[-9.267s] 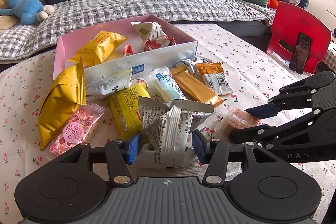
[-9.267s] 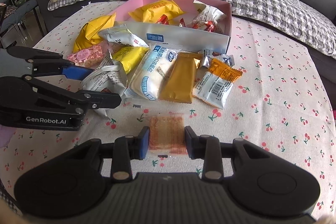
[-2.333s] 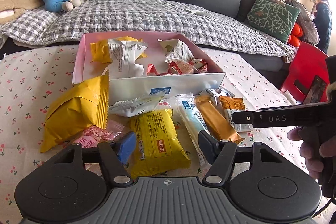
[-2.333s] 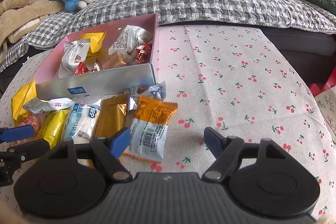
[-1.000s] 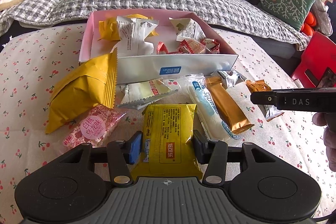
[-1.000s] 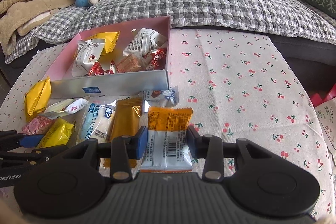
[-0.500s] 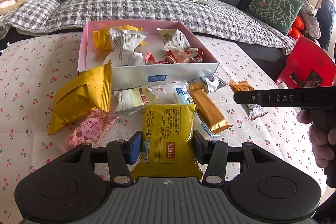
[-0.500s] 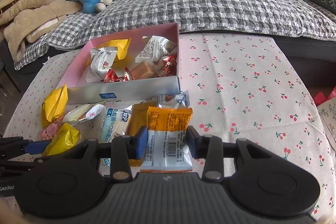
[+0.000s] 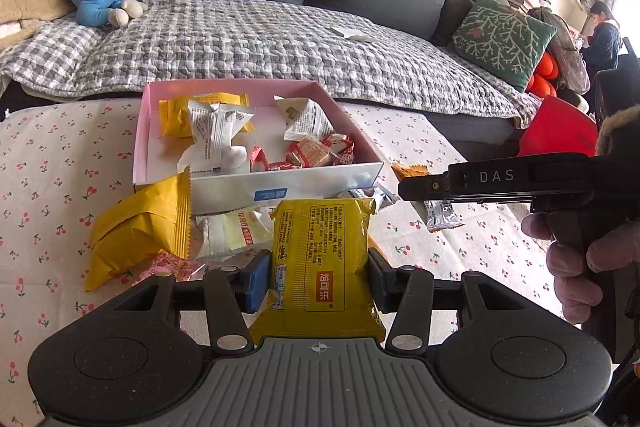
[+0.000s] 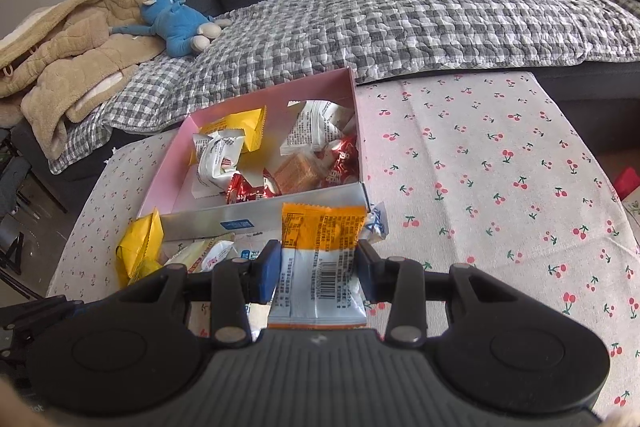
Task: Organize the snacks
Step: 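Carry both packs into the pink box and open both grippers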
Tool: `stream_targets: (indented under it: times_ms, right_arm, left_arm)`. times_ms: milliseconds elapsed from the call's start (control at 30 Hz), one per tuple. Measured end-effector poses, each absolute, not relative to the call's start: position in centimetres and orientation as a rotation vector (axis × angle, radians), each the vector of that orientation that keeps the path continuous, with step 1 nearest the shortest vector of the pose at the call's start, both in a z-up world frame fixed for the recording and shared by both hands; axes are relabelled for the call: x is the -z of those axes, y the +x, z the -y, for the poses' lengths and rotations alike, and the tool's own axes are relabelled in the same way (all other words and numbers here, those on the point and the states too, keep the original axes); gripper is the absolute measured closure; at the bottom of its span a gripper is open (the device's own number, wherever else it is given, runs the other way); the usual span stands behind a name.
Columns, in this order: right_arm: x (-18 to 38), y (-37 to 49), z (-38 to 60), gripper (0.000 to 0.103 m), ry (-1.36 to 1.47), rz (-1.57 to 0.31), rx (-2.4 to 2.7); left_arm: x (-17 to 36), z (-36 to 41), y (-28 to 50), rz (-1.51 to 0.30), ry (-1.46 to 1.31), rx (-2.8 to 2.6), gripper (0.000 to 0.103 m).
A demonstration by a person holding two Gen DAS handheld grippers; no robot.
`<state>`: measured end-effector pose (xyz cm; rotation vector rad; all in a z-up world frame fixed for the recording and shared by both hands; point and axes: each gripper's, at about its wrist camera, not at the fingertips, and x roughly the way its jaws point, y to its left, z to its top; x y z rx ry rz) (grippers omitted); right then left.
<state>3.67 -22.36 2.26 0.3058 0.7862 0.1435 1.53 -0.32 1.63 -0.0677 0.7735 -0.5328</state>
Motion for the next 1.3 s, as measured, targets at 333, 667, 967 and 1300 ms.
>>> stream_targets:
  times_ms: [333,667,967,1300]
  right_arm:
    - [-3.5,7.6,22.4,0.066,0.45,-0.738,-0.218]
    - [-1.4,13.4,20.9,0.066,0.554,-0.798,-0.226]
    - [-0.4,15.8,19.9,0.066,0.569,-0.82,-0.193]
    - [-1.1,15.8,20.4,0.031,0.578,-0.791,-0.2]
  left_arm:
    - [-5.3,-0.6,6.2,-0.711,-0.089,0.465,0.056]
    - [-3.4,-1.9,15.8,-0.84,-0.095,0.261,0.056]
    - [-0.7,-2.7,19.8,-0.927,-0.14,0.182,0.056]
    - [-0.8,-2.2,19.7,-0.863,-0.052,0.188,0.026]
